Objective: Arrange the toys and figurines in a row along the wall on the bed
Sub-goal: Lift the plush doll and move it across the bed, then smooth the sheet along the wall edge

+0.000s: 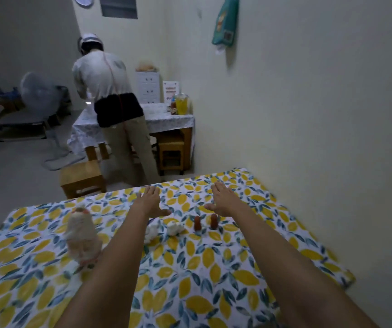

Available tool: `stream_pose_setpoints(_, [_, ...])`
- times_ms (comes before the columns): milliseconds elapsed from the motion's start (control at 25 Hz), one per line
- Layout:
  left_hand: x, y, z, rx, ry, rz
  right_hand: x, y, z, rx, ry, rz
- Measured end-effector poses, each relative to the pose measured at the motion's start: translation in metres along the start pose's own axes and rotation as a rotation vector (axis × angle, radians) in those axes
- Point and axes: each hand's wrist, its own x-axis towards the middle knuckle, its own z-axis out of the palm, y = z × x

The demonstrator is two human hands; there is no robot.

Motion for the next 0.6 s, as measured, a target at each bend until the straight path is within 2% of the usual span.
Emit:
stream_pose_setpoints(280, [0.097, 0.058, 0.072, -0.032, -0.091, 0.174, 0.041, 0.043, 0.067, 0.040, -0.040, 0.083])
stream_pose_setpoints(520, [0.158, 0.070, 0.128, -0.153, -0.150, 0.313, 0.094, 0.040, 0.136, 0.155, -0.125, 0.084])
stream_pose_setpoints(600, [0.171, 0.074, 0.134, -0.155, -0.151, 0.340, 0.104, 0.038, 0.153, 0.174, -0.097, 0.082])
